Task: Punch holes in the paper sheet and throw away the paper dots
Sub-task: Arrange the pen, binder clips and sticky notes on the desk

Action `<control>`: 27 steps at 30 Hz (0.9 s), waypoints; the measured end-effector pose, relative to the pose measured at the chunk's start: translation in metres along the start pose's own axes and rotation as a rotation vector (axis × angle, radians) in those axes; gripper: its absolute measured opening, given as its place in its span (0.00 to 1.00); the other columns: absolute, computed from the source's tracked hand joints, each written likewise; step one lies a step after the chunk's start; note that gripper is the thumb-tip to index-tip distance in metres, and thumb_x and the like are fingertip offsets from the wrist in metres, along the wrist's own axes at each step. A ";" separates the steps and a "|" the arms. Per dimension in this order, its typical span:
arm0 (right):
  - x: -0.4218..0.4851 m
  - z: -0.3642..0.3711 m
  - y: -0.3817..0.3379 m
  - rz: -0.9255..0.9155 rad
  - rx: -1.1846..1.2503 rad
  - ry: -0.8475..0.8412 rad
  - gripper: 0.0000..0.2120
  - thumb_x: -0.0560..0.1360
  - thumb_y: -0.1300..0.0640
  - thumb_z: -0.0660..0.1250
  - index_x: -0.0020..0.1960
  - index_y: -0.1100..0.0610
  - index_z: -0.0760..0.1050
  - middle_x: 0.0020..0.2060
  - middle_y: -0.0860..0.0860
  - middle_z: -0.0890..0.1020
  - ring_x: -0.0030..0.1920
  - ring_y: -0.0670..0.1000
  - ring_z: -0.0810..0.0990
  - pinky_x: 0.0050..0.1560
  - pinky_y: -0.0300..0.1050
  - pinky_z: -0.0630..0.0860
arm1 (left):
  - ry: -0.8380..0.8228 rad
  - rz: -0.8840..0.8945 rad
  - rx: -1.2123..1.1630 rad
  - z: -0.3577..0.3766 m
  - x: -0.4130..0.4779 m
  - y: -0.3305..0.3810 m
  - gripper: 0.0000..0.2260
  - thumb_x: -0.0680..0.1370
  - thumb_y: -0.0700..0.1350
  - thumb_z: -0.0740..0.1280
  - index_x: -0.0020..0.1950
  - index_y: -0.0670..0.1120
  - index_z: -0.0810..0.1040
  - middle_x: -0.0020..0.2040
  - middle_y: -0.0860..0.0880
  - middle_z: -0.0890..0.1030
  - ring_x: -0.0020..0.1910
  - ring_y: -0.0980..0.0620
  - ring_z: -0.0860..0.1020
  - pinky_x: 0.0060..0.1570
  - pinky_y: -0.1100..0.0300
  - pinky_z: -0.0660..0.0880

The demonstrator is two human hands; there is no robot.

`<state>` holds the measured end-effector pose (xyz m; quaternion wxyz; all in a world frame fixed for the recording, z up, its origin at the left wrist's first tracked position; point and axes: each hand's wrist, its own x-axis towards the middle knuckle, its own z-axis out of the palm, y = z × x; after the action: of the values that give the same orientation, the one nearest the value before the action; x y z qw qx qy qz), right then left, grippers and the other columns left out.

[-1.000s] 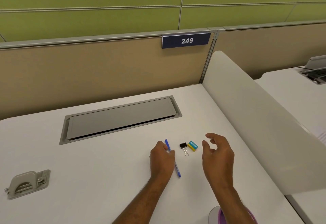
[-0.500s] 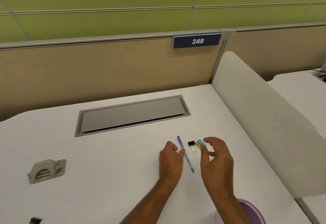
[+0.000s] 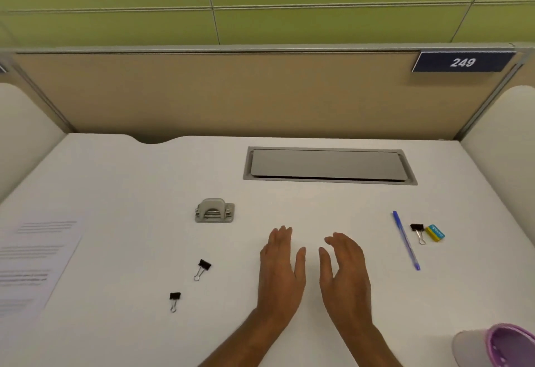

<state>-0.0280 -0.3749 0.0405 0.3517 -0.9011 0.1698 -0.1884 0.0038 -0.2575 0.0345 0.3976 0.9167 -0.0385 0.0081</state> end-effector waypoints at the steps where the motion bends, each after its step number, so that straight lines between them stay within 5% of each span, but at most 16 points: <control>1: -0.005 0.009 -0.006 -0.020 -0.024 -0.019 0.13 0.78 0.55 0.69 0.63 0.53 0.78 0.66 0.52 0.78 0.68 0.53 0.74 0.64 0.44 0.69 | 0.014 0.029 0.034 -0.011 0.000 -0.012 0.30 0.80 0.63 0.50 0.80 0.52 0.61 0.80 0.56 0.59 0.79 0.59 0.51 0.75 0.63 0.45; 4: -0.019 0.032 -0.020 -0.053 -0.063 -0.066 0.15 0.81 0.52 0.64 0.65 0.55 0.77 0.69 0.52 0.75 0.73 0.54 0.69 0.69 0.46 0.64 | 0.058 0.066 0.103 -0.047 -0.001 -0.051 0.30 0.82 0.62 0.47 0.81 0.50 0.58 0.81 0.54 0.55 0.81 0.58 0.47 0.77 0.62 0.43; 8: -0.040 0.060 -0.042 -0.078 -0.106 -0.147 0.20 0.83 0.49 0.59 0.71 0.55 0.73 0.76 0.50 0.68 0.79 0.51 0.58 0.75 0.46 0.55 | 0.109 0.079 0.165 -0.100 -0.003 -0.118 0.28 0.83 0.58 0.50 0.79 0.45 0.62 0.81 0.48 0.60 0.81 0.53 0.52 0.79 0.52 0.54; 11: -0.056 0.080 -0.061 -0.110 -0.112 -0.192 0.21 0.83 0.49 0.57 0.73 0.55 0.70 0.78 0.50 0.64 0.80 0.49 0.54 0.76 0.45 0.53 | 0.100 0.079 0.230 -0.137 -0.009 -0.165 0.27 0.83 0.56 0.50 0.79 0.45 0.63 0.81 0.47 0.60 0.81 0.53 0.50 0.79 0.57 0.49; 18: -0.089 0.130 -0.111 -0.204 -0.152 -0.217 0.23 0.83 0.48 0.55 0.73 0.57 0.70 0.77 0.52 0.65 0.79 0.51 0.55 0.76 0.49 0.58 | 0.018 0.126 0.329 -0.185 -0.018 -0.228 0.28 0.83 0.57 0.49 0.80 0.46 0.60 0.82 0.46 0.57 0.82 0.52 0.47 0.78 0.60 0.41; 24: -0.102 0.156 -0.136 -0.220 -0.195 -0.325 0.22 0.85 0.50 0.54 0.77 0.54 0.65 0.79 0.50 0.61 0.80 0.50 0.52 0.76 0.43 0.49 | -0.085 0.173 0.352 -0.199 -0.023 -0.250 0.30 0.82 0.60 0.47 0.82 0.50 0.52 0.83 0.48 0.48 0.81 0.53 0.39 0.78 0.57 0.37; 27: -0.105 0.161 -0.139 -0.209 -0.215 -0.332 0.20 0.84 0.52 0.56 0.75 0.53 0.66 0.76 0.51 0.68 0.77 0.53 0.63 0.75 0.44 0.54 | -0.126 0.186 0.370 -0.194 -0.028 -0.251 0.30 0.81 0.63 0.51 0.80 0.50 0.61 0.82 0.46 0.56 0.82 0.48 0.49 0.77 0.52 0.43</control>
<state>-0.0211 -0.1405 0.0045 0.2556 -0.9647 0.0344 -0.0535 -0.0018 0.0568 -0.0171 0.2171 0.9652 -0.1455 -0.0058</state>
